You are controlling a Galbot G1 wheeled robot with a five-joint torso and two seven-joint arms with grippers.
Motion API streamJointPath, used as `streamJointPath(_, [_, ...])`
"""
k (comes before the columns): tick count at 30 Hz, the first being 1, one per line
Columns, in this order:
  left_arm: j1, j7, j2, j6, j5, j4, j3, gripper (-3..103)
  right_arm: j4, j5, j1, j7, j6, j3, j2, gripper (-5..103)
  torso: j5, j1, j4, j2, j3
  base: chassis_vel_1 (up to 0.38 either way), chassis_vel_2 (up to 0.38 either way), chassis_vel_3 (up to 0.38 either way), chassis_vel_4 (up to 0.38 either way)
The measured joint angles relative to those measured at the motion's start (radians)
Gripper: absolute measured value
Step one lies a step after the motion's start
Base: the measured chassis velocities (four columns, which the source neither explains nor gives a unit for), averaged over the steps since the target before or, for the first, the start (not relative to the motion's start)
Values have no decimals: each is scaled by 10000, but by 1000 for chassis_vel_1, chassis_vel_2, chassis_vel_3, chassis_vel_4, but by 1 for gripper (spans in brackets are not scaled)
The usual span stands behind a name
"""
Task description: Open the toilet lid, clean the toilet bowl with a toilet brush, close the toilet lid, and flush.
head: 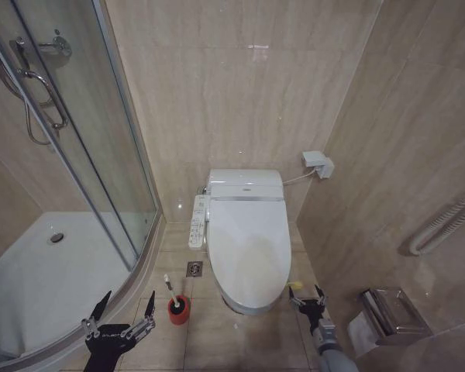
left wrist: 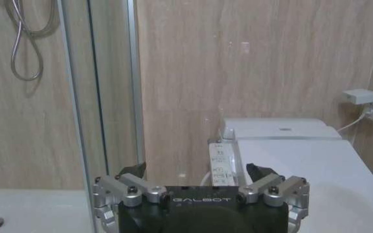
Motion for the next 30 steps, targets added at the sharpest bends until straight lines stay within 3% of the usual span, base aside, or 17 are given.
streamJointPath(30, [0,0,0,0,0,0,0,100,-1748,-275,1267,699,537,95,-170,100,0,1,-1,1,0,0,0,0,0])
